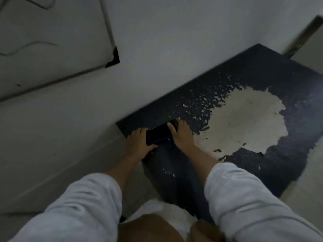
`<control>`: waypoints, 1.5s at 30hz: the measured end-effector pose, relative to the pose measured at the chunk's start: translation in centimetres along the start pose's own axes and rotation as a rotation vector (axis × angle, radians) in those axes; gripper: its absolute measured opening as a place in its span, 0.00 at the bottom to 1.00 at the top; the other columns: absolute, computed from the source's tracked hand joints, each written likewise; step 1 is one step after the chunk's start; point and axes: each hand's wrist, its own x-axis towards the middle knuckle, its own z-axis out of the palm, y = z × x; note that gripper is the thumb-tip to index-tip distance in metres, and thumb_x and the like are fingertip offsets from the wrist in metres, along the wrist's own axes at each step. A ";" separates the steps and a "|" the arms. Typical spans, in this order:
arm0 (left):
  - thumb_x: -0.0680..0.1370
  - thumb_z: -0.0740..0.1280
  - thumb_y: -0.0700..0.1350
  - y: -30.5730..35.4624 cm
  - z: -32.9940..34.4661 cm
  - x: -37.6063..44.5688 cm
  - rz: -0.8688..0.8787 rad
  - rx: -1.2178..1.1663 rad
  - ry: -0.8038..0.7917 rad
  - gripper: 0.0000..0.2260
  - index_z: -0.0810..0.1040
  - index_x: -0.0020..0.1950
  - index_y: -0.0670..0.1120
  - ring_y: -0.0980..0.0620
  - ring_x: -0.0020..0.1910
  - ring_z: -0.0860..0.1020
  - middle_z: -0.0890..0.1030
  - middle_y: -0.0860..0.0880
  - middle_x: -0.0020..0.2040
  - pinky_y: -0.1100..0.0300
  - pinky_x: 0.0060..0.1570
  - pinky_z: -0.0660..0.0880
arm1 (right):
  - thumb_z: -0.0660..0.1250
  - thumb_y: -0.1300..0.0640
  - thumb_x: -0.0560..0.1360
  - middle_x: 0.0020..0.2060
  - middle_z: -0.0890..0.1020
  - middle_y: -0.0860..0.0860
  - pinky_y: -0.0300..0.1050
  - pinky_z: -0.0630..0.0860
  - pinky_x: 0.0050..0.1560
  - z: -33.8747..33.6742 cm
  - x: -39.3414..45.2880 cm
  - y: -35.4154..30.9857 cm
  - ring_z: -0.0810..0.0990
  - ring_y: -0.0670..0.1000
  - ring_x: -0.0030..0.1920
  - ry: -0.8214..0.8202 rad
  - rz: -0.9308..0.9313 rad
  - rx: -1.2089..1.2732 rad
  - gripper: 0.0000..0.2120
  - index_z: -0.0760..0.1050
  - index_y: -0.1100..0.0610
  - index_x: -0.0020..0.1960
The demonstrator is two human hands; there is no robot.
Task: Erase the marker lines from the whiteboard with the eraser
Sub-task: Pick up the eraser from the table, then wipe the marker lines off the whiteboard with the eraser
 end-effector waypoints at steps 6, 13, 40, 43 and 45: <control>0.69 0.74 0.54 0.5 -0.4 0.2 -0.040 -0.079 0.076 0.24 0.72 0.61 0.48 0.44 0.56 0.72 0.74 0.45 0.58 0.52 0.51 0.71 | 0.54 0.40 0.80 0.63 0.75 0.57 0.52 0.69 0.63 0.0 0.4 -0.4 0.73 0.58 0.63 0.004 0.117 0.223 0.26 0.68 0.58 0.68; 0.71 0.74 0.52 1.8 -3.8 0.7 -0.005 -0.475 0.136 0.26 0.68 0.64 0.47 0.49 0.57 0.74 0.73 0.46 0.62 0.56 0.50 0.72 | 0.48 0.35 0.79 0.63 0.75 0.63 0.51 0.66 0.63 -0.9 1.2 -2.3 0.73 0.61 0.63 0.005 0.248 0.391 0.36 0.71 0.64 0.67; 0.71 0.74 0.49 -0.1 -35.8 -11.6 0.119 -0.096 1.308 0.28 0.71 0.67 0.42 0.43 0.56 0.71 0.74 0.40 0.59 0.55 0.47 0.73 | 0.51 0.42 0.81 0.37 0.79 0.49 0.45 0.69 0.36 -6.2 -6.2 -34.5 0.76 0.48 0.38 0.238 -0.712 0.694 0.23 0.73 0.57 0.41; 0.70 0.75 0.49 -1.8 -39.8 -14.3 0.073 0.143 1.446 0.26 0.74 0.65 0.40 0.42 0.54 0.73 0.77 0.40 0.58 0.48 0.48 0.74 | 0.54 0.46 0.81 0.42 0.76 0.48 0.45 0.65 0.39 -6.0 -6.9 -36.6 0.74 0.50 0.46 0.322 -0.882 0.536 0.15 0.72 0.55 0.44; 0.71 0.74 0.50 -3.4 -42.1 -16.0 0.032 0.241 1.476 0.26 0.74 0.64 0.39 0.40 0.54 0.74 0.77 0.40 0.58 0.48 0.52 0.73 | 0.58 0.48 0.81 0.46 0.77 0.51 0.45 0.67 0.43 -6.0 -7.0 -37.6 0.73 0.51 0.50 0.393 -0.958 0.486 0.13 0.74 0.57 0.51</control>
